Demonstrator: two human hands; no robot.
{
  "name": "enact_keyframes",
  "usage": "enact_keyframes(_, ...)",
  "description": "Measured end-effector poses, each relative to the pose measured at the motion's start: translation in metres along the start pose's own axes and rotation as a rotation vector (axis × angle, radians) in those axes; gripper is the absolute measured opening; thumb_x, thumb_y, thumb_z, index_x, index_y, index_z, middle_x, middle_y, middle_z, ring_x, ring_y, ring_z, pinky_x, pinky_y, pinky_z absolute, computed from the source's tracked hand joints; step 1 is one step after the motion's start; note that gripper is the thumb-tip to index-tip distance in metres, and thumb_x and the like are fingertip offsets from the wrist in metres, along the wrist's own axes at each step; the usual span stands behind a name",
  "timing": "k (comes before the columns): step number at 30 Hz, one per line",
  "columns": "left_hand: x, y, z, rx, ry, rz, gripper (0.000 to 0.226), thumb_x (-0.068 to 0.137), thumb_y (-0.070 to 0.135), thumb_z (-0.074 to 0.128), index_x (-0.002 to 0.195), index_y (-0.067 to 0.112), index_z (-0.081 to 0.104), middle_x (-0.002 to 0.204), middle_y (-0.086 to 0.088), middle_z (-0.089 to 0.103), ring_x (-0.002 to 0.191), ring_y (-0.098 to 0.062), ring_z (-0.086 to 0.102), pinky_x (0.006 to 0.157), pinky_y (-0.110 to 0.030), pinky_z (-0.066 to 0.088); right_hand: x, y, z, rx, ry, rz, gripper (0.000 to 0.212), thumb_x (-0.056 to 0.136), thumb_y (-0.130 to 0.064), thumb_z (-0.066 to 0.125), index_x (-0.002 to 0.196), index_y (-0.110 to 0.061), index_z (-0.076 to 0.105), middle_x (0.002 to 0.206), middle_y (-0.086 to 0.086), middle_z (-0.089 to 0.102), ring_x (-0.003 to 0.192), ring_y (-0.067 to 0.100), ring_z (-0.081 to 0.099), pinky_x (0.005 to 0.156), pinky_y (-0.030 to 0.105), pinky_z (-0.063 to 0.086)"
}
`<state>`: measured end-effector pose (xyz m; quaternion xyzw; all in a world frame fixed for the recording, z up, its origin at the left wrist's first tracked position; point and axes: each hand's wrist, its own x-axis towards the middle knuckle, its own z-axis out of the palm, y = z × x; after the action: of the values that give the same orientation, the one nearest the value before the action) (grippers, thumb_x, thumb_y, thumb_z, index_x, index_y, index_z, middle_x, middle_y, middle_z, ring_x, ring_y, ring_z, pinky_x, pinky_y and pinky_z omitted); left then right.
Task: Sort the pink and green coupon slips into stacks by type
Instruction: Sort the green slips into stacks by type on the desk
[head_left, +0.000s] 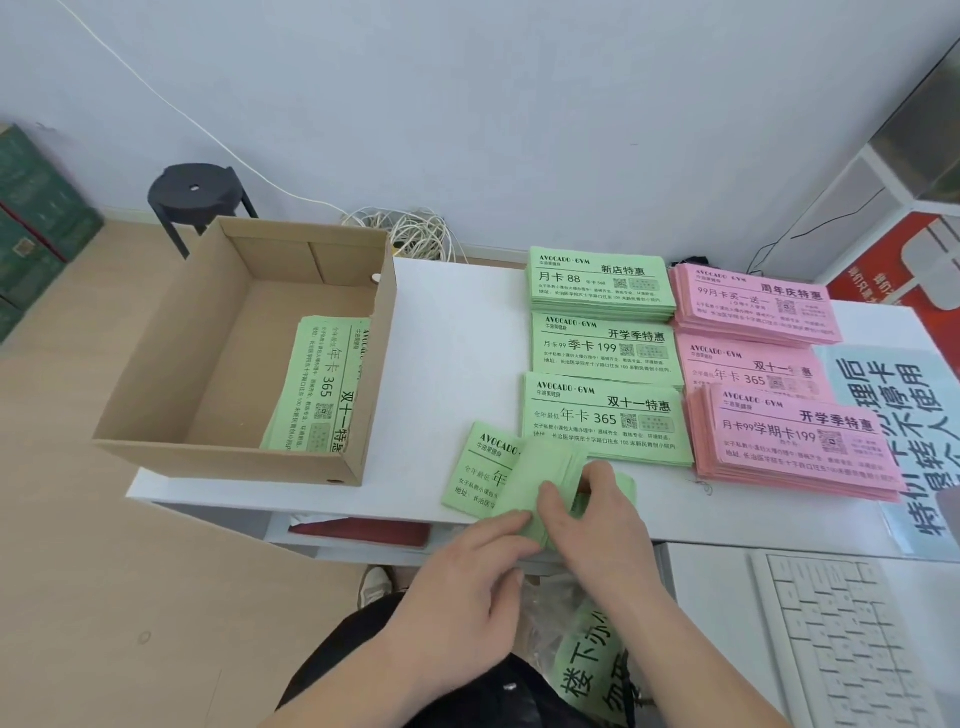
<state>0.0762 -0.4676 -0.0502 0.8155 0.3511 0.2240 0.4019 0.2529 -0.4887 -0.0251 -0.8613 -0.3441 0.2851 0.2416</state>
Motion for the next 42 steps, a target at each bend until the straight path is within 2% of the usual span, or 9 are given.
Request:
enact_keyframes(4, 0.013, -0.010, -0.010, -0.053, 0.154, -0.344, 0.034, 0.095, 0.019, 0.059, 0.123, 0.037, 0.063, 0.151, 0.023, 0.037, 0.144, 0.004, 0.029, 0.121, -0.025, 0.026, -0.001, -0.002, 0.000, 0.020, -0.002, -0.003, 0.033, 0.092, -0.056, 0.058, 0.103, -0.027, 0.047, 0.089, -0.014, 0.064, 0.077, 0.005, 0.061, 0.068, 0.033, 0.050)
enact_keyframes(7, 0.019, -0.017, -0.020, -0.170, 0.100, -0.550, 0.038, 0.095, 0.021, 0.063, 0.126, 0.042, 0.057, 0.141, 0.028, 0.047, 0.134, -0.002, 0.044, 0.117, -0.036, 0.038, -0.002, -0.002, 0.000, 0.007, -0.007, -0.005, 0.042, 0.092, -0.061, 0.058, 0.113, -0.026, 0.045, 0.096, -0.019, 0.059, 0.081, 0.002, 0.059, 0.067, 0.032, 0.045)
enact_keyframes(13, 0.020, -0.005, -0.022, -0.242, 0.123, -0.533, 0.039, 0.095, 0.020, 0.064, 0.126, 0.043, 0.058, 0.120, 0.030, 0.059, 0.116, 0.004, 0.054, 0.108, -0.031, 0.046, -0.005, -0.005, 0.003, 0.031, -0.001, -0.028, 0.053, 0.094, -0.058, 0.058, 0.130, -0.026, 0.037, 0.107, -0.016, 0.056, 0.093, 0.013, 0.058, 0.076, 0.032, 0.044)
enact_keyframes(16, 0.019, 0.003, -0.018, -0.246, 0.062, -0.414, 0.046, 0.094, 0.016, 0.065, 0.129, 0.044, 0.055, 0.118, 0.031, 0.057, 0.121, 0.009, 0.050, 0.107, -0.018, 0.039, -0.003, -0.002, 0.002, 0.047, -0.009, -0.016, 0.055, 0.094, -0.060, 0.058, 0.133, -0.027, 0.037, 0.119, -0.014, 0.054, 0.100, 0.013, 0.057, 0.082, 0.032, 0.044)
enact_keyframes(23, 0.012, 0.010, -0.003, -0.102, -0.102, -0.221, 0.047, 0.093, 0.030, 0.057, 0.140, 0.029, 0.057, 0.138, 0.035, 0.036, 0.136, 0.007, 0.035, 0.113, -0.024, 0.037, -0.001, -0.001, 0.001, 0.079, 0.002, -0.023, 0.036, 0.096, -0.055, 0.054, 0.120, -0.031, 0.043, 0.113, -0.017, 0.065, 0.095, 0.008, 0.063, 0.081, 0.037, 0.051)
enact_keyframes(28, 0.014, 0.002, 0.000, -0.083, -0.131, -0.268, 0.043, 0.101, 0.032, 0.056, 0.142, 0.047, 0.052, 0.159, 0.033, 0.021, 0.145, 0.017, 0.012, 0.123, -0.030, 0.028, -0.003, 0.000, -0.001, 0.074, -0.024, -0.031, 0.040, 0.098, -0.061, 0.048, 0.124, -0.031, 0.041, 0.118, -0.012, 0.061, 0.101, 0.014, 0.059, 0.084, 0.035, 0.045)
enact_keyframes(34, 0.024, 0.004, -0.002, -0.184, -0.047, -0.367, 0.034, 0.100, 0.034, 0.060, 0.133, 0.043, 0.059, 0.140, 0.034, 0.051, 0.132, 0.014, 0.042, 0.115, -0.031, 0.041, -0.002, 0.001, -0.004, 0.046, -0.033, -0.040, 0.043, 0.097, -0.060, 0.052, 0.124, -0.028, 0.042, 0.109, -0.014, 0.064, 0.094, 0.012, 0.062, 0.081, 0.037, 0.051)
enact_keyframes(39, 0.046, 0.003, -0.008, -0.183, 0.016, -0.474, 0.042, 0.085, 0.040, 0.079, 0.122, 0.044, 0.059, 0.108, 0.032, 0.064, 0.102, 0.017, 0.058, 0.087, -0.012, 0.050, -0.002, 0.002, -0.001, 0.049, -0.007, -0.029, 0.029, 0.097, -0.052, 0.053, 0.111, -0.029, 0.042, 0.093, -0.010, 0.067, 0.082, 0.014, 0.064, 0.076, 0.040, 0.054)
enact_keyframes(42, 0.051, -0.006, -0.007, -0.169, 0.021, -0.463, 0.026, 0.089, 0.039, 0.073, 0.115, 0.035, 0.069, 0.102, 0.022, 0.071, 0.093, 0.006, 0.064, 0.086, -0.022, 0.055, -0.002, 0.001, -0.001, 0.042, 0.000, -0.031, 0.029, 0.096, -0.051, 0.054, 0.111, -0.029, 0.042, 0.092, -0.008, 0.068, 0.082, 0.017, 0.064, 0.075, 0.041, 0.054)
